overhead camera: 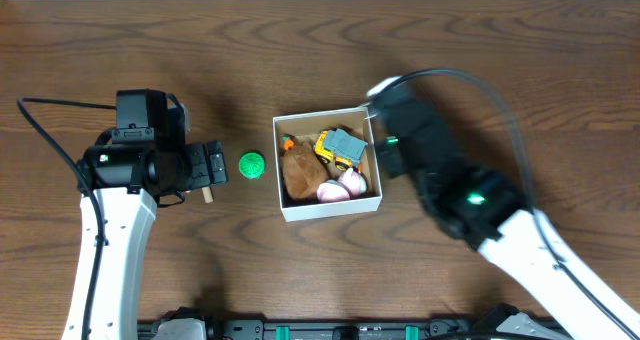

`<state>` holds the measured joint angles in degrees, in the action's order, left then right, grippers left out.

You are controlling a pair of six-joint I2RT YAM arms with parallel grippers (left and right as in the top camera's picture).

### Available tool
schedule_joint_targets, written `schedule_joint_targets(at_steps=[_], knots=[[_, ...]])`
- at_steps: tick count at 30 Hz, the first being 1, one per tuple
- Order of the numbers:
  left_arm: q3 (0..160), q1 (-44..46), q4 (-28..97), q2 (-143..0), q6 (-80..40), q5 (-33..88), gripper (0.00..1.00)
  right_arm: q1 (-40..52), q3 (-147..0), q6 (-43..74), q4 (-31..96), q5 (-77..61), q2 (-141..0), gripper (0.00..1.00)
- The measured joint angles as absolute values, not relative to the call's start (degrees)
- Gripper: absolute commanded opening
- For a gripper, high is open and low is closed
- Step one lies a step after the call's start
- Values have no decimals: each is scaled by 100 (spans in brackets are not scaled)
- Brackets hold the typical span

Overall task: Pack container
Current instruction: 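Carry the pink duck into the box, release, and withdraw right gripper, then reach the left gripper toward the green round toy beside the box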

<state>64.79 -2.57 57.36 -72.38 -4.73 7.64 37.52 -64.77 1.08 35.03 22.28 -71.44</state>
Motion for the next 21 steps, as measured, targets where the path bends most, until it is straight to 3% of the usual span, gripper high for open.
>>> schedule_joint_targets(at_steps=[5,10,14,21], knots=[[6479,-257,5463,-7238,-473,908,96,2714,-6506,1520,4718,2292,-6825,1],[6479,-257,4993,-7306,-491,939,61,1424,-6412,2237,5144,1551,-6823,1],[6479,-257,4624,-7662,-631,978,21,749,-6322,2425,5277,1022,-6842,1],[6479,5,3924,-8794,-814,993,10,482,-6309,2429,5371,578,-6869,1]])
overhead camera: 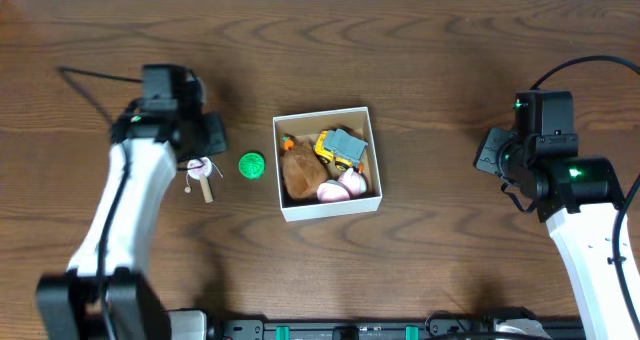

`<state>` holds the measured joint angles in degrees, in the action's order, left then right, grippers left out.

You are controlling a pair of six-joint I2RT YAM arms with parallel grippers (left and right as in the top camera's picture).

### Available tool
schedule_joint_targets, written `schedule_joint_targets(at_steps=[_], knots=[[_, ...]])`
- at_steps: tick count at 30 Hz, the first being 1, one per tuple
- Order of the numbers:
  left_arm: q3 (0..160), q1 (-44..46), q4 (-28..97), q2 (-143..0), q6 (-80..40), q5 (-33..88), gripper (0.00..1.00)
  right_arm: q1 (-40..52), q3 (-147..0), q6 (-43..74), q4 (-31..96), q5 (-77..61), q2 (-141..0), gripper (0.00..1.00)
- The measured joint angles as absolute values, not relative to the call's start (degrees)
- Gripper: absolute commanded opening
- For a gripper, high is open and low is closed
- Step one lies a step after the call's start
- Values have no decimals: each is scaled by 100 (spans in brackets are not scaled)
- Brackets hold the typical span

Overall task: Pack container
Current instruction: 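Reach the left gripper toward the green round toy beside the box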

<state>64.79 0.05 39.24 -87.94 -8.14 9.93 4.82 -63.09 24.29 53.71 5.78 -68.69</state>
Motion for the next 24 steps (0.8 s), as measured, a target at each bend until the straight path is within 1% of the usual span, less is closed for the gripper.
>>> schedule_joint_targets(at_steps=[8,9,10,16,24], knots=[[6479,956,3177,-9708,-864,1022,10,482,-6309,2298,5551,454,-6873,1],[6479,1013,3138,-9754,-864,1028,10,482,-6309,2279,5570,449,-6873,1],[6479,1068,3072,-9802,-867,1035,6,482,-6307,2252,5586,447,-6873,1],[6479,1293,2672,-9861,-714,1033,6,482,-6302,2139,5607,445,-6873,1],[6479,1704,2648,-9863,-80,1194,6,482,-6302,2102,5610,445,-6875,2]])
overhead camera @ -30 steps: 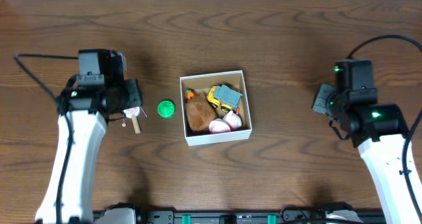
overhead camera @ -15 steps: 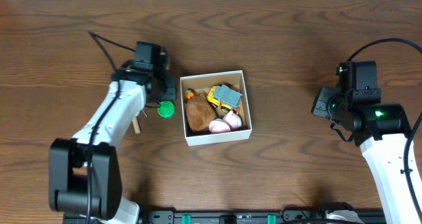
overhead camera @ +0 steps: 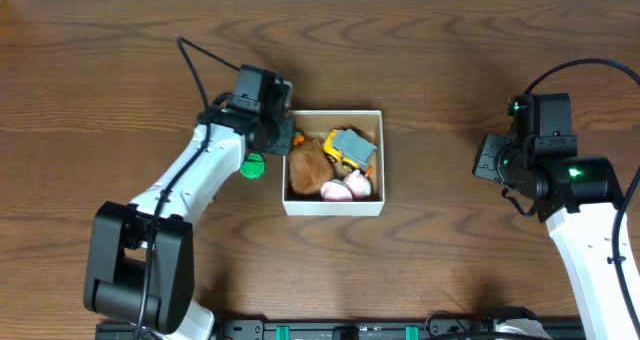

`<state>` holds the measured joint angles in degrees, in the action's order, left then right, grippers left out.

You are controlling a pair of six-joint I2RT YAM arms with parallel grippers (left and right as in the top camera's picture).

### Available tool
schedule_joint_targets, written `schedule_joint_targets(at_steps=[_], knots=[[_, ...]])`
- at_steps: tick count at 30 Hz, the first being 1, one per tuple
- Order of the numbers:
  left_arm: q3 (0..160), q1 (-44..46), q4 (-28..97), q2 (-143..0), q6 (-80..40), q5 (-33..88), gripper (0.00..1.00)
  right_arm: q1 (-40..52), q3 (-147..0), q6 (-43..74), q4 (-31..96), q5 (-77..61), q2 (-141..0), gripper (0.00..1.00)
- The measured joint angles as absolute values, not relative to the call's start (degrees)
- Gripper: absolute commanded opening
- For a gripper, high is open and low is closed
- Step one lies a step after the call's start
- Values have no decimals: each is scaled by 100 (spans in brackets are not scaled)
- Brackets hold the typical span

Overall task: Pack container
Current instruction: 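Reach the left gripper toward the green round toy beside the box, then grasp the green round toy with the left gripper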

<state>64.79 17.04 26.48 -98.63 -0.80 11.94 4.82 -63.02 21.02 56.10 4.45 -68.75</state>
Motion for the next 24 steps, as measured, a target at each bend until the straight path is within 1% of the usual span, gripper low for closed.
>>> schedule_joint_targets(at_steps=[2,4,7,8,9,10,11,13,16,20,24], knots=[[6479,1763,2637,-9861,12,1234,7,482,-6302,2091,5618,445,-6875,2],[6479,1780,2622,-9861,67,1275,15,482,-6302,2078,5638,445,-6875,2],[6479,1767,2630,-9861,174,1227,35,482,-6302,2078,5640,445,-6875,2],[6479,1767,2648,-9859,191,1153,38,482,-6302,2075,5642,447,-6875,3],[6479,1769,2661,-9856,176,1092,44,482,-6302,2075,5647,445,-6875,3],[6479,1769,2696,-9845,185,1009,53,482,-6302,2073,5658,445,-6875,4],[6479,1769,2733,-9817,185,915,59,482,-6302,2067,5664,445,-6875,4],[6479,1754,2882,-9673,176,725,67,484,-6298,2038,5675,445,-6875,4],[6479,1653,3092,-9236,180,537,84,482,-6296,2032,5677,445,-6875,4],[6499,1415,3413,-8619,-150,386,94,482,-6292,2032,5677,445,-6875,4],[6573,1203,3793,-8545,-609,311,96,482,-6292,2032,5677,445,-6875,4]])
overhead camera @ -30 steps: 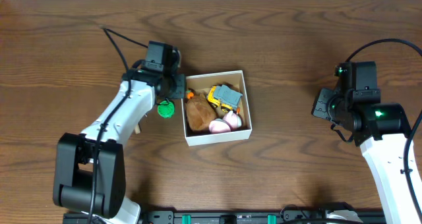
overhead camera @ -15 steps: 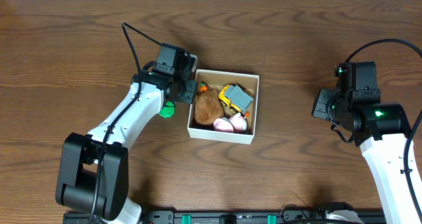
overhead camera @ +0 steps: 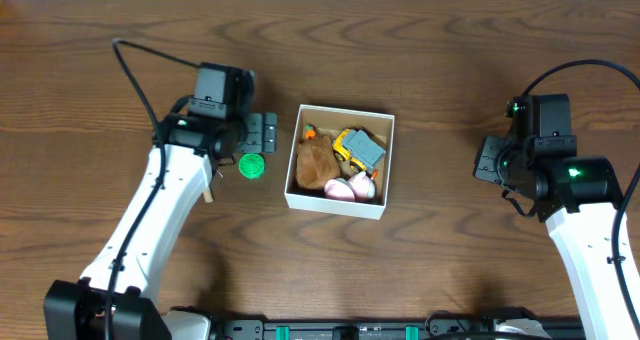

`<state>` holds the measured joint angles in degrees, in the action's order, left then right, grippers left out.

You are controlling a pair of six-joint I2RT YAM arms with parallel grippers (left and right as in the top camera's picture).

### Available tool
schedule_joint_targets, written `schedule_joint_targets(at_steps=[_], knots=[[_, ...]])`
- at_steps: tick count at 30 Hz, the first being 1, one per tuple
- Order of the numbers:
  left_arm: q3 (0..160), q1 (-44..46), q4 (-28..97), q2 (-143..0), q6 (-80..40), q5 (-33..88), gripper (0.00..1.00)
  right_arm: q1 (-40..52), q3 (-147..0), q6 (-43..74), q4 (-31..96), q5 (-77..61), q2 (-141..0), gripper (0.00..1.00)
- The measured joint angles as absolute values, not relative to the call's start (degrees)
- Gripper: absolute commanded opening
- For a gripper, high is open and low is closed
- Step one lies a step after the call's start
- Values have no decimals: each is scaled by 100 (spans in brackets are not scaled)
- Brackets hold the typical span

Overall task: Pack container
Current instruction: 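Grasp the green round toy with the left gripper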

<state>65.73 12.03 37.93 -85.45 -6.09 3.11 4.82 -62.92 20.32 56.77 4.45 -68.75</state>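
The white box (overhead camera: 383, 170) sits at mid-table, slightly askew. It holds a brown plush (overhead camera: 316, 163), a yellow and grey toy truck (overhead camera: 358, 148), pink pieces (overhead camera: 350, 187) and a small orange bit (overhead camera: 310, 133). A green ball (overhead camera: 252, 165) lies on the table just left of the box. My left gripper (overhead camera: 264, 132) hovers above the ball, a short way from the box's left wall; its jaw state is not readable from overhead. A wooden stick (overhead camera: 209, 192) pokes out from under the left arm. My right gripper (overhead camera: 486, 160) hangs far right of the box.
Dark wooden table (overhead camera: 420, 50) all around. The left arm stretches from the front left edge up to the ball. The right arm stands at the right side with its cable looping above it.
My left gripper has drawn back left from the box's left wall. The box now lies a little further right and is turned slightly. The right arm has not moved.
At first the right arm was by the box and the left gripper was over a stick left of the ball. Then the right arm was back at the right, and a small stick toy lay uncovered. Later the left gripper touched the box's wall, and the box has shifted right.
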Motion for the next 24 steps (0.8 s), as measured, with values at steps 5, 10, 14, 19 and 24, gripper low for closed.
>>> schedule_joint_targets(at_steps=[5,10,14,19,24], knots=[[6571,1155,3948,-8989,-928,276,98,482,-6292,2032,5682,445,-6875,4],[6573,1155,3946,-9572,-1063,274,99,482,-6292,2032,5743,445,-6875,4],[6571,1155,3944,-9946,-1076,276,100,482,-6292,2032,5743,445,-6875,4],[6571,1155,3900,-10278,-1094,274,100,482,-6289,2032,5743,445,-6875,4],[6573,1155,3833,-10578,-1094,276,100,482,-6289,2032,5745,445,-6875,4]])
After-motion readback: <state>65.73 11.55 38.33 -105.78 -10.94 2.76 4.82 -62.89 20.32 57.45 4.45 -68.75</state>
